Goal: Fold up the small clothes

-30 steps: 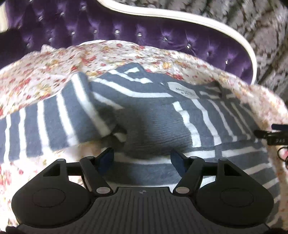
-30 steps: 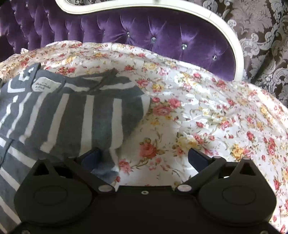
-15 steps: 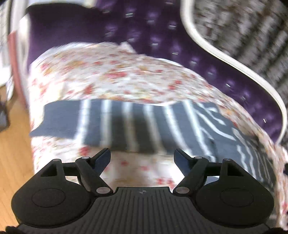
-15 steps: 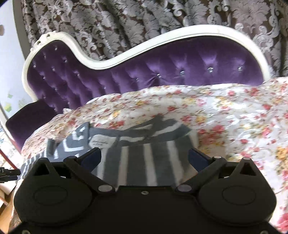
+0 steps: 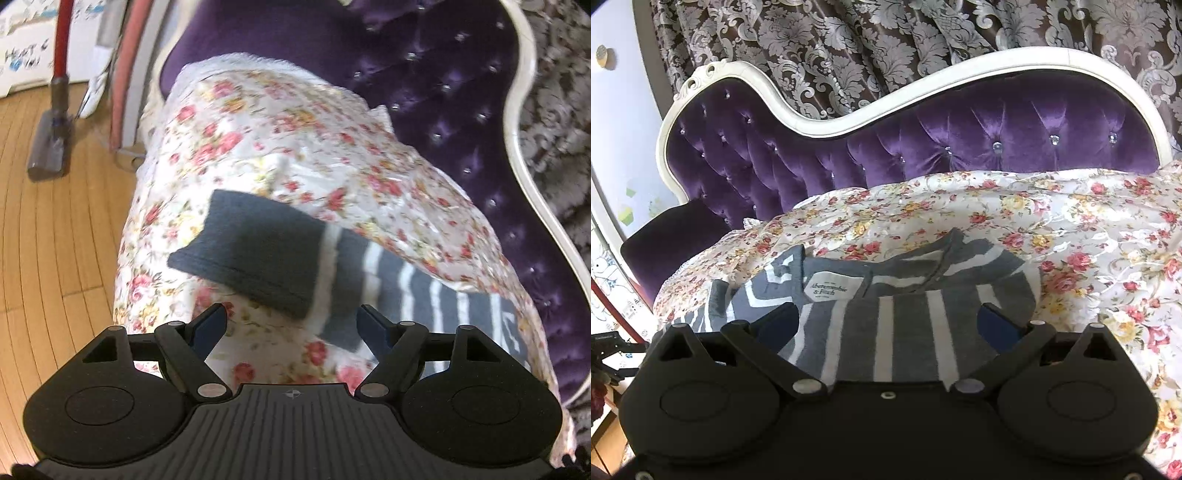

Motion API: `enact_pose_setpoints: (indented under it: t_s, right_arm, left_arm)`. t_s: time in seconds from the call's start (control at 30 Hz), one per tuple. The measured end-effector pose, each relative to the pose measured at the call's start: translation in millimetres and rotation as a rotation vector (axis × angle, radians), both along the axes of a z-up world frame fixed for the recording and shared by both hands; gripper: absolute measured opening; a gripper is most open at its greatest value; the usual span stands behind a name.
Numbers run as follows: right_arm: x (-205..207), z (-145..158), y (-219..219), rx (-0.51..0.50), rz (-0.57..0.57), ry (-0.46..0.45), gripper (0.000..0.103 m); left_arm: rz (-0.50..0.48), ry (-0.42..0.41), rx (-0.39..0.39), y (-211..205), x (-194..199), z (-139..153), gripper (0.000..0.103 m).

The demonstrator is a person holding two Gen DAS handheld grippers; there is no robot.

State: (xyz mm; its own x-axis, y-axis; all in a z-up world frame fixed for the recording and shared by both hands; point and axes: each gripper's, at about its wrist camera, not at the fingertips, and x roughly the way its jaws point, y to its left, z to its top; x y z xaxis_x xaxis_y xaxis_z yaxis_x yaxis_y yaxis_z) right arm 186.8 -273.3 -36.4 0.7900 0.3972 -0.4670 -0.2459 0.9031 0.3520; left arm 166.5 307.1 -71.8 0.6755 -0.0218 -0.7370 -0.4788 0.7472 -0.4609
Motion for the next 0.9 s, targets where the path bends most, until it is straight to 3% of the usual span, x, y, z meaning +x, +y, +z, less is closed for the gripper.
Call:
enact_pose_setpoints:
  t_s: [0.2,0.6,0.67,0.73,0.8,0.9]
  right_arm:
    - [0,-3,8,-0.019,0.022,0.004,0.102]
    - [1,-7,18,-0.039,0.046,0.013,0.102]
    - [1,-7,19,-0.039,0.048,0.012,0.102]
    - [1,-7,20,-0.040,0.050,0.012,0.102]
    - [1,-7,21,-0.041,0.051,0.013,0.102]
    - [1,-8,22,-0.044,0.051,0.015,0.102]
  left_arm:
    - [0.052,-0.016,-0.055,15,5,-12,0.076]
    - [0.116,-0.055,-0.056,36,19,-23,0.074]
    - [0.114,-0.064,-0.057,37,19,-24,0.066]
    - [0.111,-0.062,-0.049,37,19,-22,0.038]
    - [0.122,-0.069,-0.013,35,17,-16,0.022]
    - [0.117,-0.079,0.052,28,14,0,0.011]
